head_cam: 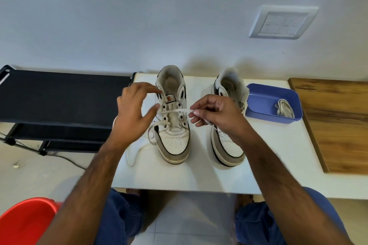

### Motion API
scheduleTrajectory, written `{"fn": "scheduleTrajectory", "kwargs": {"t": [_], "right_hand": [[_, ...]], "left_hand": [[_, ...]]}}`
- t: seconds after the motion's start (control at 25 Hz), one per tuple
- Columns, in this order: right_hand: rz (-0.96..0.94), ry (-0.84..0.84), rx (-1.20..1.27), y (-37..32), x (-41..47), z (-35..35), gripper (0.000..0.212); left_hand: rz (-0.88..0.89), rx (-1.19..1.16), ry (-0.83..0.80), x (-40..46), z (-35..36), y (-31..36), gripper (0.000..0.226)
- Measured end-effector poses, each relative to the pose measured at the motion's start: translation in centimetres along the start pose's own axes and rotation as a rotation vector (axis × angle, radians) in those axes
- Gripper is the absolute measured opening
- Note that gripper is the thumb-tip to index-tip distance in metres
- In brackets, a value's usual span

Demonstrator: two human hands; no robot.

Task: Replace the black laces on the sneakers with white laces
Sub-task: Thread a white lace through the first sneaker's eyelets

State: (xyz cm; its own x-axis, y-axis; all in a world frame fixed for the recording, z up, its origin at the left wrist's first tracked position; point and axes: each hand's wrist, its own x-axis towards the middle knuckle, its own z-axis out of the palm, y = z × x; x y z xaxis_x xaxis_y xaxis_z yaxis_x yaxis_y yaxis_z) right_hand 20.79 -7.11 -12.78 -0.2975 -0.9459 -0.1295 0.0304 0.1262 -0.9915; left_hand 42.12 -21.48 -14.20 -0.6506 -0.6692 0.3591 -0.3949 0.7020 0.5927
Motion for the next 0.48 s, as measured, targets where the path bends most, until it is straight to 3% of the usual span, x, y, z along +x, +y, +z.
{"fn": "scheduleTrajectory", "kwargs": {"t": [0.04, 0.12, 0.24, 0.48], "right_hand": [[-0.012, 0.008, -0.018, 0.1, 0.1, 0.6, 0.012], [-0.057, 0.010, -0.116, 0.7, 0.3, 1.9, 0.012], [-0.061, 0.053, -0.135, 1.2, 0.5, 2.8, 0.013], [-0.044, 0.085, -0.143, 1.3, 0.6, 1.2, 0.013]], "left_hand": [[0.104, -0.102, -0.053, 0.1, 0.1, 1.1, 0.030], [0.152, -0.283, -0.232, -0.1, 0.8, 3.0, 0.039], [-0.014, -0.376, -0.364, -0.4, 1.6, 3.2, 0.046], [-0.088, -0.309, -0.148, -0.3, 0.2, 1.4, 0.020]]}}
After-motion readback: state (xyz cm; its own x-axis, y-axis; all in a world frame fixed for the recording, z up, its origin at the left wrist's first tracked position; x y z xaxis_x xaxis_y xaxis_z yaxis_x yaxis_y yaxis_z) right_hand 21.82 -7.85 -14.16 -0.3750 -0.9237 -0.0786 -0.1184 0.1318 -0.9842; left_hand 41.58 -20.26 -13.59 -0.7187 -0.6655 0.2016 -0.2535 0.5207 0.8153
